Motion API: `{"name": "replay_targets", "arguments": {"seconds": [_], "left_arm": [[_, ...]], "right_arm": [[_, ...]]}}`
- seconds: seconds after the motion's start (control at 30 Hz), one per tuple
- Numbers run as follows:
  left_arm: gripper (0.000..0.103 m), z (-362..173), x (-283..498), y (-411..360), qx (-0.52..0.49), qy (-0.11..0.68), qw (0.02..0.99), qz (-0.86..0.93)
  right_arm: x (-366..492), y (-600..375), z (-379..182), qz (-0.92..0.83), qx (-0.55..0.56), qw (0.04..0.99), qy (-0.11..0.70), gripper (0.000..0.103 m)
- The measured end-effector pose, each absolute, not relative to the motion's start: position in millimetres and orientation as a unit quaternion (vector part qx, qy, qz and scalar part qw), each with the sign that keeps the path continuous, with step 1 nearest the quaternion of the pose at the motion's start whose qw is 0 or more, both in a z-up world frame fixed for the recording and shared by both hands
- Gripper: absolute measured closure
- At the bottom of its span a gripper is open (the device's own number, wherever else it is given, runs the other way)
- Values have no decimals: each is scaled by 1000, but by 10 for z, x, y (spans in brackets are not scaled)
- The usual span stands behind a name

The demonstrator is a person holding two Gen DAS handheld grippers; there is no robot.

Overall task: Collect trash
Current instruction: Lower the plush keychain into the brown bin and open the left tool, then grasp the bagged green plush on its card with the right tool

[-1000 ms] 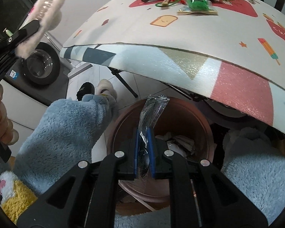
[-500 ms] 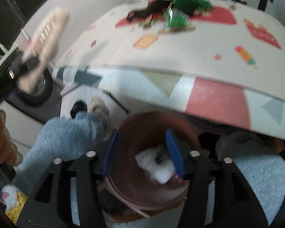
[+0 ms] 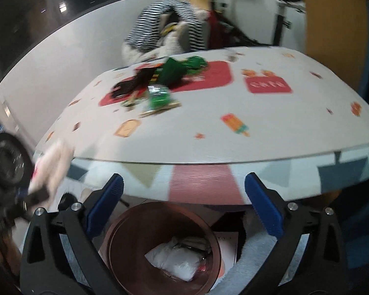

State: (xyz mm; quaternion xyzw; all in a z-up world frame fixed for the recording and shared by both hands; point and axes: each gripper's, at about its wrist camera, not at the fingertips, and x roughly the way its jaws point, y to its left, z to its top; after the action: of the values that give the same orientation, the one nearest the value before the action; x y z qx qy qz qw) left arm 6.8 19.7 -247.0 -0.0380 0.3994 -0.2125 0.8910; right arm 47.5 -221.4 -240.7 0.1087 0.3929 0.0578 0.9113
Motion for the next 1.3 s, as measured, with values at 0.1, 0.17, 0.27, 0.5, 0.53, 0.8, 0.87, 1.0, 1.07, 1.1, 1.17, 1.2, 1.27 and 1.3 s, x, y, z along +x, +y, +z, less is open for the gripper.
{"name": "replay_targets", "arguments": {"seconds": [0.1, 0.17, 0.27, 0.5, 0.53, 0.8, 0.87, 1.0, 1.07, 1.1, 1.17, 1.2, 1.27, 1.3], "left_arm": [[93, -2550, 66, 73, -16, 411, 882, -229], [93, -2578, 60, -5, -1, 415, 879, -235], [92, -2632, 56, -83, 15, 423, 873, -242], [92, -2659, 80, -40, 6, 431, 871, -236], [91, -2660, 84, -26, 4, 431, 872, -234], [27, -2615, 121, 88, -31, 422, 879, -218], [24, -2602, 147, 171, -52, 422, 881, -207], [11, -2548, 199, 327, -85, 417, 887, -178], [6, -2503, 229, 403, -91, 407, 894, -162], [6, -2473, 245, 442, -88, 400, 899, -153], [6, -2413, 294, 509, -79, 389, 908, -132], [6, -2376, 331, 543, -73, 384, 913, -118], [6, -2296, 405, 625, -61, 374, 920, -96], [6, -2229, 442, 680, -56, 363, 926, -84]], "right_arm": [[502, -2355, -2440, 28, 131, 908, 396, 6], [487, -2393, -2456, 21, 134, 909, 394, 6], [489, -2397, -2474, 17, 132, 910, 393, 6], [499, -2380, -2486, 17, 127, 908, 398, 6], [497, -2383, -2487, 17, 126, 909, 398, 6], [497, -2367, -2486, 18, 125, 908, 400, 6], [494, -2364, -2484, 23, 125, 908, 400, 6], [509, -2351, -2486, 30, 126, 906, 404, 6], [533, -2345, -2478, 28, 128, 903, 409, 6], [545, -2341, -2472, 26, 127, 902, 412, 6], [608, -2332, -2436, 15, 120, 901, 417, 6], [626, -2315, -2418, 12, 117, 901, 418, 6], [703, -2297, -2342, 10, 107, 904, 415, 6], [728, -2298, -2300, 17, 105, 908, 405, 6]]}}
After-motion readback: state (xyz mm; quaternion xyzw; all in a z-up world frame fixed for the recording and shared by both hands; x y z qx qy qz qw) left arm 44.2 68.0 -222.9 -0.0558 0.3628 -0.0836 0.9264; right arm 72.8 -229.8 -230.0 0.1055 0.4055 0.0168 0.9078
